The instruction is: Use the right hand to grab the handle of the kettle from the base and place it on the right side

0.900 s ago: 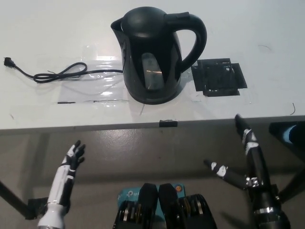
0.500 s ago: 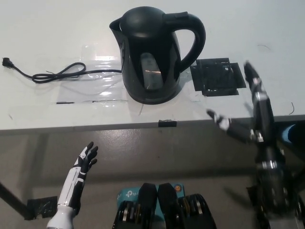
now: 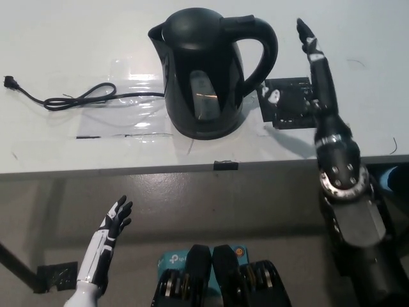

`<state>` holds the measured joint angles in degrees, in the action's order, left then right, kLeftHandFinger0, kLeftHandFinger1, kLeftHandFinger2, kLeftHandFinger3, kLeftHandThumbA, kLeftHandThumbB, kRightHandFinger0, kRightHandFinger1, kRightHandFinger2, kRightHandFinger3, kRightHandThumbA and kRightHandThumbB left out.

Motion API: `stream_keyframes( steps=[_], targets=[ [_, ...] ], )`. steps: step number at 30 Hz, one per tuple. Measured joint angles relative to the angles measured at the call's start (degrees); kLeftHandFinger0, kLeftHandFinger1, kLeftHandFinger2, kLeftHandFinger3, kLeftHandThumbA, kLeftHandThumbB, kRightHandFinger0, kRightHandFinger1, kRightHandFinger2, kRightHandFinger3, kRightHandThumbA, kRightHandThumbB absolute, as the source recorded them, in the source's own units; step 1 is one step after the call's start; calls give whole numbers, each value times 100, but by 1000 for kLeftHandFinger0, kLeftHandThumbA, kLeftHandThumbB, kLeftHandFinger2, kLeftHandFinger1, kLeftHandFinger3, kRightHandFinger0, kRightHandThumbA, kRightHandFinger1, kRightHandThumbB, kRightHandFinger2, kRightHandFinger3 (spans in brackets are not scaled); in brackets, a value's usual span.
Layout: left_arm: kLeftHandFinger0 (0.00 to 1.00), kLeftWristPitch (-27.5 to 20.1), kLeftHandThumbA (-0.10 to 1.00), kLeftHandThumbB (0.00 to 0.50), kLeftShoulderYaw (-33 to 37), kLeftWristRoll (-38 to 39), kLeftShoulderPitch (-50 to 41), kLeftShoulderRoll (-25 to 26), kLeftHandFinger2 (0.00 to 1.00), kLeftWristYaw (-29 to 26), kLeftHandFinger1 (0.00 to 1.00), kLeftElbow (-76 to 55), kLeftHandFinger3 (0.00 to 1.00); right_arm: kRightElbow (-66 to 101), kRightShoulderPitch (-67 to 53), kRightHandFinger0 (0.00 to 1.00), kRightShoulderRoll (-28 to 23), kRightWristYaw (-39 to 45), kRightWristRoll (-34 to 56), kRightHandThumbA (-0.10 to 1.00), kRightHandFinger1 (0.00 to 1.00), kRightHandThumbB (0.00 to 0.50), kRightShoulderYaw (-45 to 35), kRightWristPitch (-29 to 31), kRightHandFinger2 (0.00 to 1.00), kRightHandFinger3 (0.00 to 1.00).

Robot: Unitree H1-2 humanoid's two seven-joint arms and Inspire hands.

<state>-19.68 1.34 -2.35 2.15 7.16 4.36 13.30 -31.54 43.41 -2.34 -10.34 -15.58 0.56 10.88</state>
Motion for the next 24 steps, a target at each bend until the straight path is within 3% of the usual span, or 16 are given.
stream_keyframes(
  steps=[12, 24],
  targets=[
    [1000, -17, 1000, 500, -6, -2, -21, 4, 1000, -1, 1000, -1, 1000, -1349, 711, 1000, -31, -542, -251, 845, 1000, 223, 178, -32, 1000, 1000],
    [1000, -21, 1000, 500, -18, 85, -30, 6, 1000, 18, 1000, 0, 1000, -2138, 1235, 1000, -49, -919, -365, 874, 1000, 233, 376, 79, 1000, 1000]
  ],
)
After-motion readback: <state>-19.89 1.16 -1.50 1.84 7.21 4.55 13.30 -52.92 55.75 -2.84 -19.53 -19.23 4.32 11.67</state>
